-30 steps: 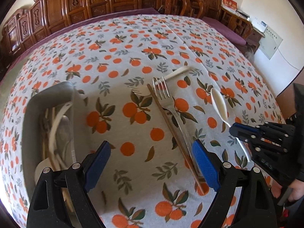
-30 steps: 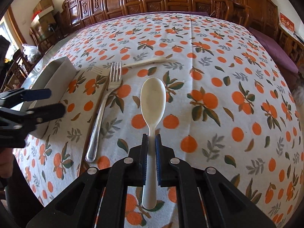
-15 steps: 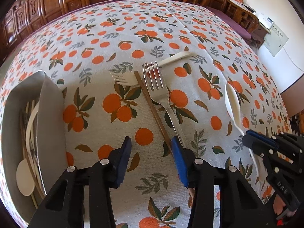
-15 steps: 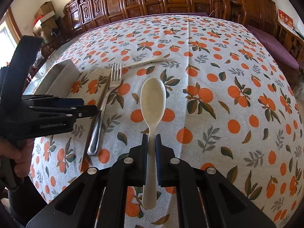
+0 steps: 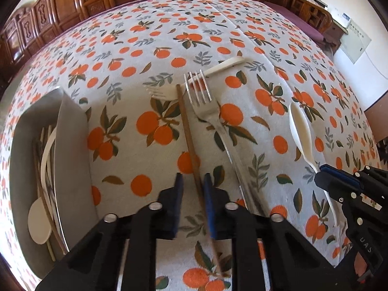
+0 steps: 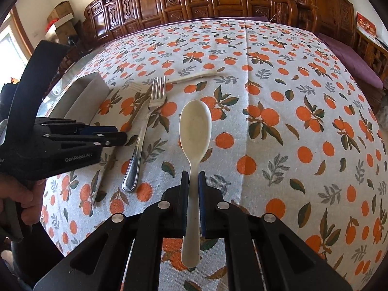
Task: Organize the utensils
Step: 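Grasp another wooden chopstick with the left gripper while the right lifts the white spoon, then carry the chopstick into the tray and open the left gripper while the right holds the spoon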
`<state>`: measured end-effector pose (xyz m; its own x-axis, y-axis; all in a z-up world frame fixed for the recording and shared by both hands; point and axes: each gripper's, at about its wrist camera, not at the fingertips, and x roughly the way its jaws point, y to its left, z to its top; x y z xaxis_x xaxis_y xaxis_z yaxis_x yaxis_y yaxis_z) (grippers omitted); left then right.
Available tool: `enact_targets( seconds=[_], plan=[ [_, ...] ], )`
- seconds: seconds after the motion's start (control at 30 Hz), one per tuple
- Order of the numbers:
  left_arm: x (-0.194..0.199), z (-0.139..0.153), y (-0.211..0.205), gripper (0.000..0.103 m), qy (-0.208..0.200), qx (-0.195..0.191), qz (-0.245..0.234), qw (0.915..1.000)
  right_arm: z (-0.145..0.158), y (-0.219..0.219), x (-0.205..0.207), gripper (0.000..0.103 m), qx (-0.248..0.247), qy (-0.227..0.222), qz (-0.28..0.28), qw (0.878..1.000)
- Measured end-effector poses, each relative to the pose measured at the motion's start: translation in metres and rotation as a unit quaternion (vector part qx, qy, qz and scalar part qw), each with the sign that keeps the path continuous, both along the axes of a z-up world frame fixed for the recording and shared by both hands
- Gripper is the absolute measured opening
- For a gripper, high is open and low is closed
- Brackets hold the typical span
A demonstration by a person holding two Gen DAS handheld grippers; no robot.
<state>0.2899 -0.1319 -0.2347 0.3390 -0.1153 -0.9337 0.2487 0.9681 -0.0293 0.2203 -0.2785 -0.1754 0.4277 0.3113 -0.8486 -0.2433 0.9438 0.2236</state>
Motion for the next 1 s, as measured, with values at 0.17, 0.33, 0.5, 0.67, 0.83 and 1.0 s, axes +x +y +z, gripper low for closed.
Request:
enact_targets(
  seconds=[0.17,0.33,0.5,0.67,0.83,1.0],
  plan=[
    [-0.006,0.000,0.008,0.004,0.006,0.000,0.000,1.0000,0.003,0.001,-0.007,0.009,0.004,0.000,-0.001,1.000],
    [-0.015,0.003,0.012,0.004,0.005,-0.002,-0.003,1.0000,0.007,0.001,-0.012,0.009,0.005,-0.002,-0.003,1.000],
    [-0.026,0.015,0.019,0.004,-0.005,-0.004,-0.005,1.0000,0.013,0.002,-0.017,0.009,0.007,-0.006,-0.003,1.000],
    [-0.034,0.032,0.025,0.004,-0.022,-0.012,-0.005,0.9997,0.022,0.009,-0.021,0.009,0.007,-0.013,0.002,1.000],
    [-0.041,0.055,0.032,0.004,-0.044,-0.021,-0.005,0.9988,0.035,0.017,-0.023,0.009,0.011,-0.024,0.007,1.000],
    [-0.048,0.073,0.043,0.004,-0.064,-0.030,-0.002,0.9975,0.046,0.025,-0.023,0.009,0.015,-0.034,0.013,0.999]
  ],
)
